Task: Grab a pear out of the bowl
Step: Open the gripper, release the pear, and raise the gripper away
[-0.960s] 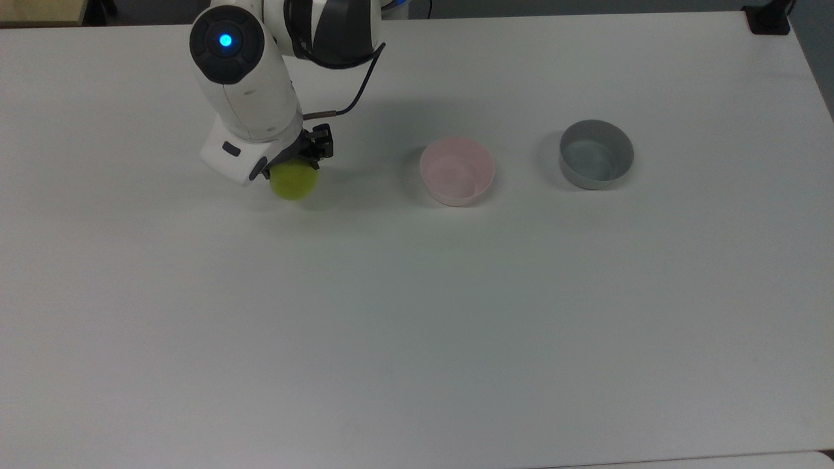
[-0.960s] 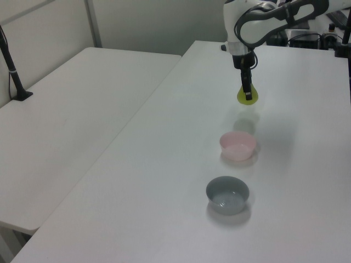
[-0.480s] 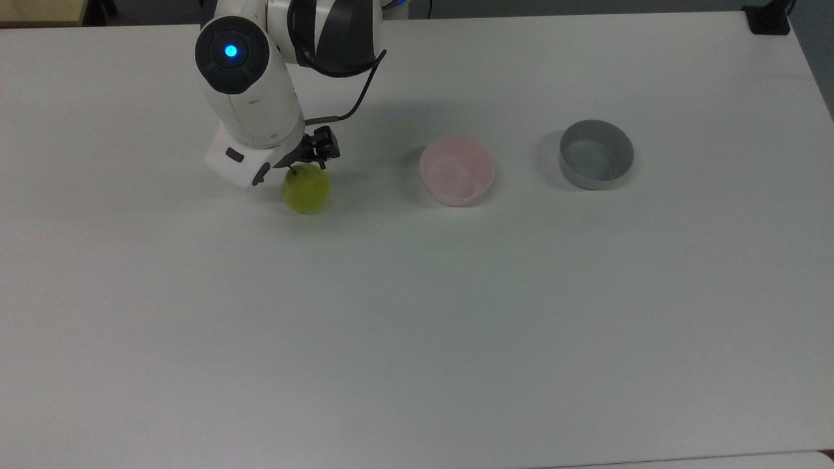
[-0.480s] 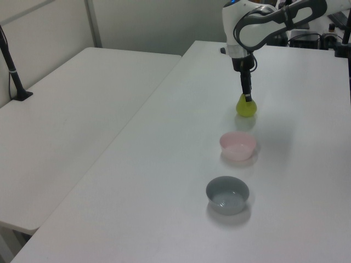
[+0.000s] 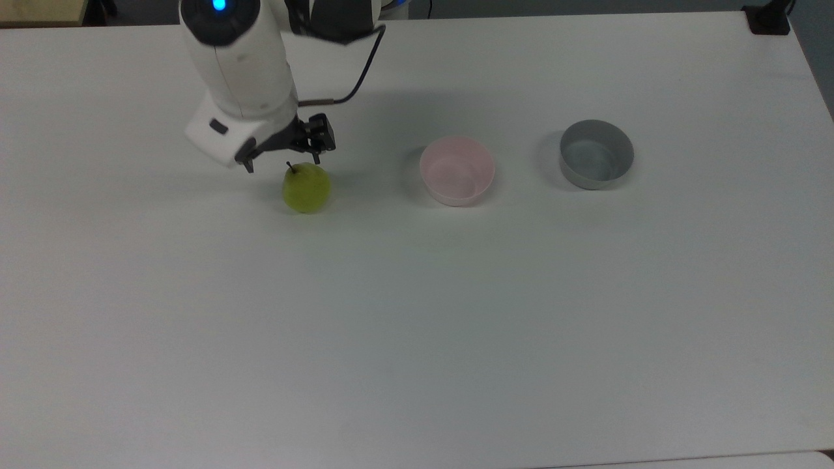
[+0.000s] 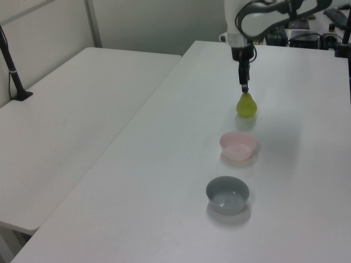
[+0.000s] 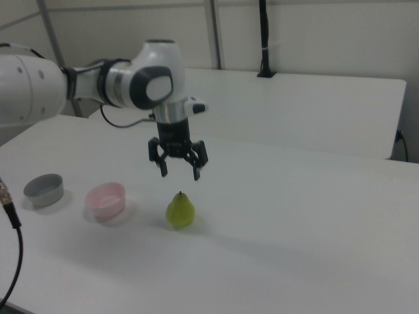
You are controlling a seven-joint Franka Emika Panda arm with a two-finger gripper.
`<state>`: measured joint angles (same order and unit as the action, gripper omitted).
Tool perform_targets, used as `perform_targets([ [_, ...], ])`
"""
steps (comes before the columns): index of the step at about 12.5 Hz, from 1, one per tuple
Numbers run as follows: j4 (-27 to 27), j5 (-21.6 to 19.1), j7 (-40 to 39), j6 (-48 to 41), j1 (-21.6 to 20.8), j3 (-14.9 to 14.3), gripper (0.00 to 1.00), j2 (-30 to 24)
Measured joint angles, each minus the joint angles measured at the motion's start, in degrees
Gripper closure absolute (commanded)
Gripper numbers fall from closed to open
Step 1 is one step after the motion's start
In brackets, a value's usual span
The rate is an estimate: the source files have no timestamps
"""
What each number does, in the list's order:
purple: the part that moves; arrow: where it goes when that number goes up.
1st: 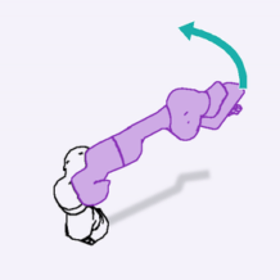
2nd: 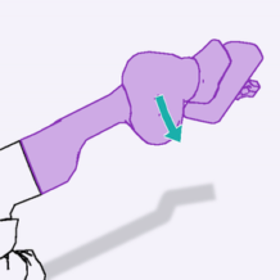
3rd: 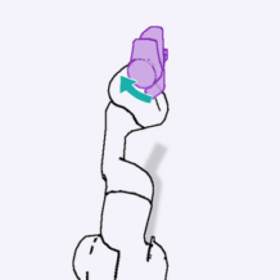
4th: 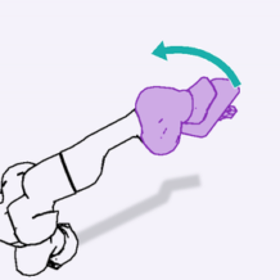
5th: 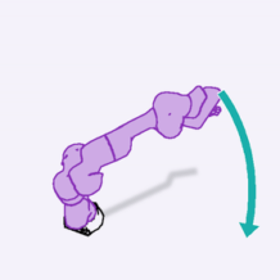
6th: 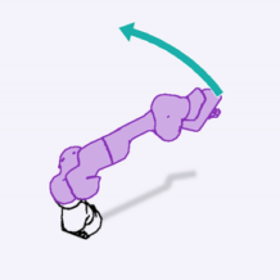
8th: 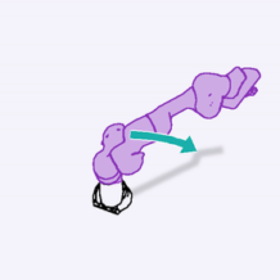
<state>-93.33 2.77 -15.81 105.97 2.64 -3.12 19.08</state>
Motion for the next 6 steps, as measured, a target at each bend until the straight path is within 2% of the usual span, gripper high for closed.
perform_targets([
  [4,0.05,0.0,6.39,-7.01,-0.03,0.0,0.0,-11.19],
  [6,-0.22,0.0,11.42,-7.88,-0.19,0.02,0.0,-13.77],
])
